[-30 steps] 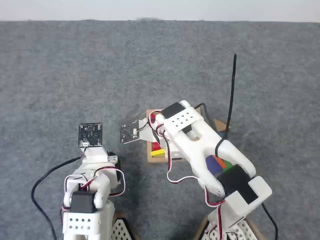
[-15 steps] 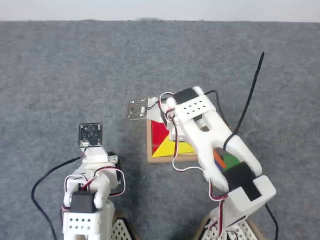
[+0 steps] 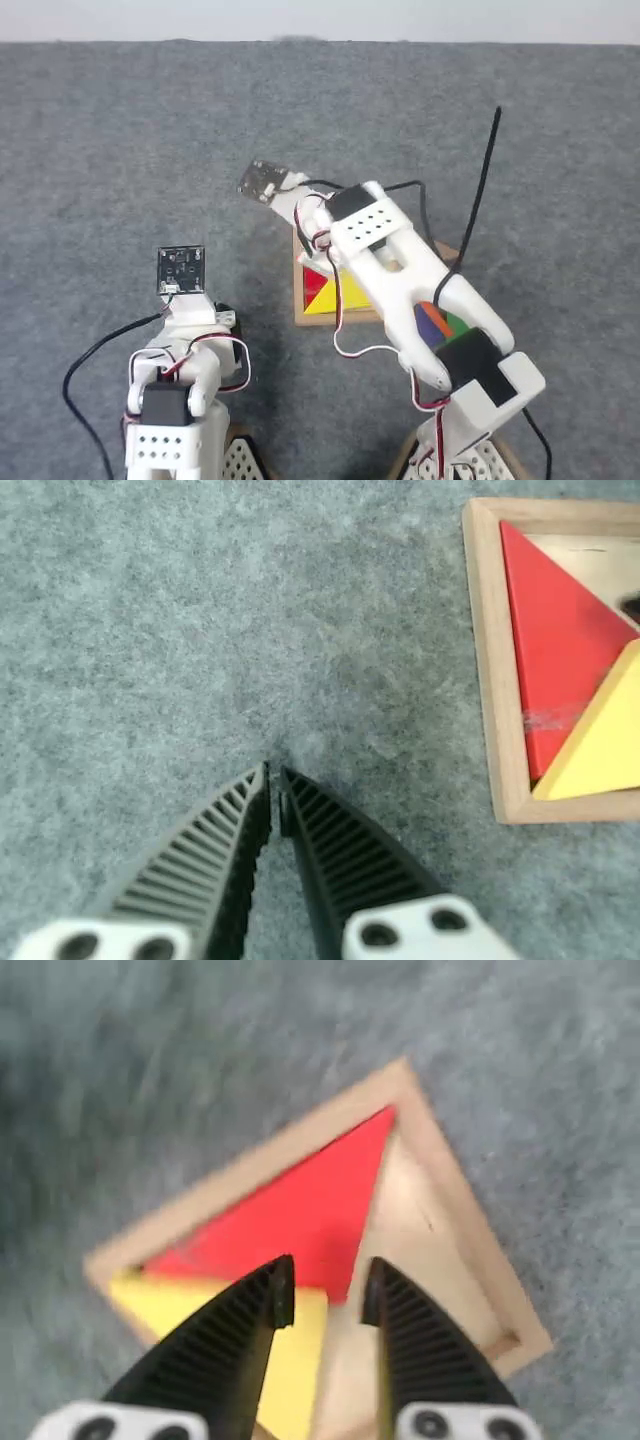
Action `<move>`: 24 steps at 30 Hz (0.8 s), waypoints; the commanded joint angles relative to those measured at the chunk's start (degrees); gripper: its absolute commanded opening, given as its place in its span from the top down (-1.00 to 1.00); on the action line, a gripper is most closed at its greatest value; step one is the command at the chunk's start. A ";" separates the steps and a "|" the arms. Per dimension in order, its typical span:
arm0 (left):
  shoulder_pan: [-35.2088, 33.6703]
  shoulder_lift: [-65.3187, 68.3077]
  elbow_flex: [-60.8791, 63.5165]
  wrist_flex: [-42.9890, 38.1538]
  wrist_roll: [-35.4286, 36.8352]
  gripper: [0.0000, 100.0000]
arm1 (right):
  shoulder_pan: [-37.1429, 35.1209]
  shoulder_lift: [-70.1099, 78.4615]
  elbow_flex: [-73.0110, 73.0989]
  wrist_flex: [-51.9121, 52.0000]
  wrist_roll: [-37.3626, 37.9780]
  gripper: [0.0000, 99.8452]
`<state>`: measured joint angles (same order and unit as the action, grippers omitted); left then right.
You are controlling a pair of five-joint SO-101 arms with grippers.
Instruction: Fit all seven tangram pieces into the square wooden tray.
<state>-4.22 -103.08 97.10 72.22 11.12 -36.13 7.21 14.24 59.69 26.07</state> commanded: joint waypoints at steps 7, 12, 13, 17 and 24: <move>-0.35 -1.14 -0.66 0.09 -0.62 0.97 | 0.48 -0.92 7.74 -8.66 -6.24 0.99; -0.35 -1.14 -0.66 0.09 -0.62 0.97 | 5.67 -0.48 8.62 -8.84 -5.19 0.99; -0.35 -1.14 -0.66 0.09 -0.62 0.97 | 6.73 -0.40 8.70 -8.75 -4.04 0.99; -0.35 -1.14 -0.66 0.09 -0.62 0.97 | 9.45 -0.40 10.81 -9.45 -2.20 0.99; -0.35 -1.14 -0.66 0.09 -0.62 0.97 | 10.15 -6.99 15.30 -11.82 -2.64 0.99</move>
<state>-4.22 -103.08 97.10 72.22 11.12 -26.81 6.59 28.66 48.97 22.73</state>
